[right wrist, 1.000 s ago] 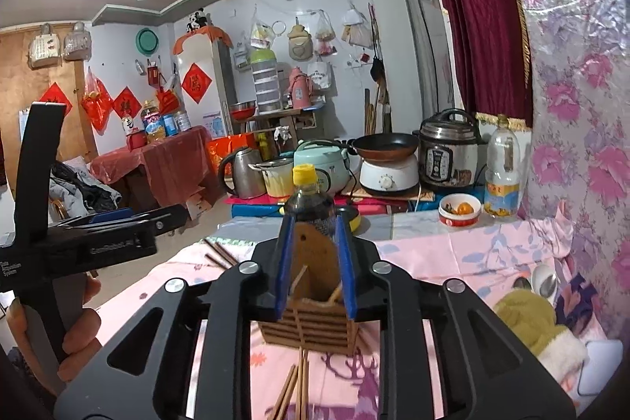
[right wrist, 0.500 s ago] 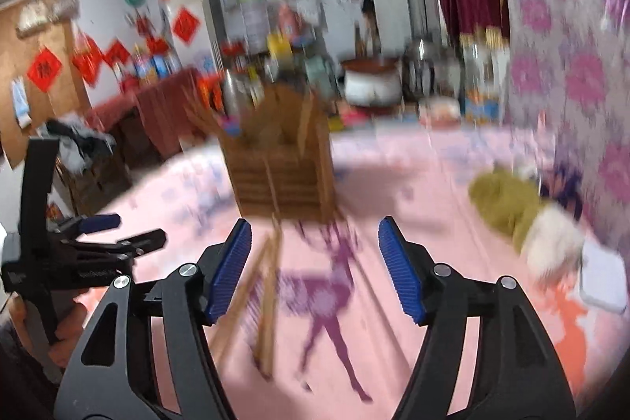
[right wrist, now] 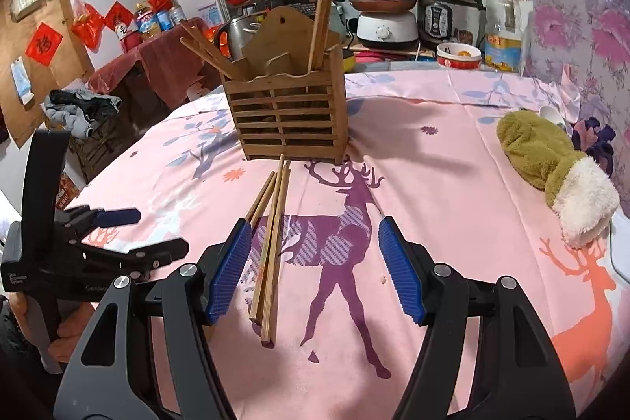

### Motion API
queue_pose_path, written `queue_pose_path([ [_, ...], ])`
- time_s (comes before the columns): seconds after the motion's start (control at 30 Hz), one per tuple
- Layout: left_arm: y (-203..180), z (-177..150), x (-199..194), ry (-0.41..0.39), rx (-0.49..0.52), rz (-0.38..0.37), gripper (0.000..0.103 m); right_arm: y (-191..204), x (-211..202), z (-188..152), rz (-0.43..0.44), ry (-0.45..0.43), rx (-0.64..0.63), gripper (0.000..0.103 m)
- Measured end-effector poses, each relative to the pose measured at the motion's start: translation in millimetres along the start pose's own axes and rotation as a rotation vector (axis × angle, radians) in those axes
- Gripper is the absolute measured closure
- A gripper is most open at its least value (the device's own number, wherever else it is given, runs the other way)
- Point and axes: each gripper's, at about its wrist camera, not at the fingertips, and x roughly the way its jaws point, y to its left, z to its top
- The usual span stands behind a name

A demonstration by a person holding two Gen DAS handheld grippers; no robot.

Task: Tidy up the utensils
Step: 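Move both grippers back down toward the chopstick pile, then grasp a chopstick with the left gripper while the right gripper grasps another chopstick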

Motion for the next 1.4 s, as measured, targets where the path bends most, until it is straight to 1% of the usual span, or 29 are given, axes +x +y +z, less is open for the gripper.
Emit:
queue_pose_path([
  [0.07,0,-3,1,0.016,-0.004,-0.020,0.006,-3,1,0,-0.001,0.007,0.019,0.037],
  [0.2,0,-13,2,0.052,-0.001,-0.083,0.006,-10,3,1,-0.002,0.017,0.050,0.037],
  [0.3,-4,-18,3,0.076,0.016,-0.120,0.006,-13,5,1,0.008,0.026,0.066,0.037],
  [0.4,-13,-22,7,0.094,0.047,-0.138,0.006,-13,5,1,0.005,0.027,0.069,0.037],
  [0.57,-28,-29,12,0.122,0.120,-0.123,0.006,-17,5,2,0.000,0.027,0.084,0.037],
  [0.67,-34,-33,17,0.129,0.158,-0.080,0.006,-20,5,3,-0.001,0.025,0.096,0.037],
  [0.77,-31,-33,18,0.132,0.151,-0.075,0.006,-23,5,3,-0.002,0.024,0.109,0.037],
  [0.8,-28,-32,19,0.130,0.145,-0.063,0.006,-23,5,3,-0.003,0.024,0.111,0.037],
  [0.83,-25,-32,20,0.130,0.137,-0.045,0.008,-24,5,3,-0.004,0.023,0.113,0.037],
  [0.9,-19,-30,21,0.131,0.125,-0.035,0.011,-25,4,3,-0.005,0.022,0.116,0.037],
  [0.97,-16,-28,20,0.120,0.116,-0.012,0.016,-25,4,3,-0.003,0.022,0.116,0.037],
  [1.03,-11,-25,19,0.095,0.113,0.055,0.029,-25,4,3,-0.003,0.021,0.115,0.037],
  [1.07,-8,-24,17,0.084,0.109,0.084,0.032,-25,4,3,-0.004,0.021,0.114,0.037],
  [1.1,-3,-23,17,0.073,0.096,0.115,0.037,-25,4,4,-0.003,0.020,0.113,0.037],
  [1.13,1,-22,17,0.073,0.084,0.121,0.041,-25,4,4,-0.001,0.020,0.113,0.037],
  [1.17,4,-21,17,0.078,0.074,0.115,0.044,-24,4,4,0.000,0.020,0.113,0.037],
  [1.2,7,-21,18,0.084,0.064,0.091,0.050,-24,4,3,0.000,0.020,0.112,0.037],
  [1.23,6,-21,16,0.082,0.067,0.082,0.056,-24,4,3,-0.001,0.021,0.110,0.037],
  [1.27,3,-23,15,0.078,0.081,0.083,0.059,-24,4,3,-0.001,0.022,0.110,0.037],
  [1.3,-1,-25,13,0.070,0.105,0.090,0.064,-23,4,3,-0.002,0.023,0.110,0.037],
  [1.33,-6,-28,11,0.062,0.127,0.094,0.072,-23,4,3,-0.002,0.025,0.110,0.037],
  [1.37,-10,-31,9,0.057,0.146,0.093,0.076,-23,5,3,-0.003,0.026,0.111,0.037],
  [1.4,-14,-32,8,0.054,0.157,0.093,0.086,-23,5,3,-0.003,0.026,0.111,0.037],
])
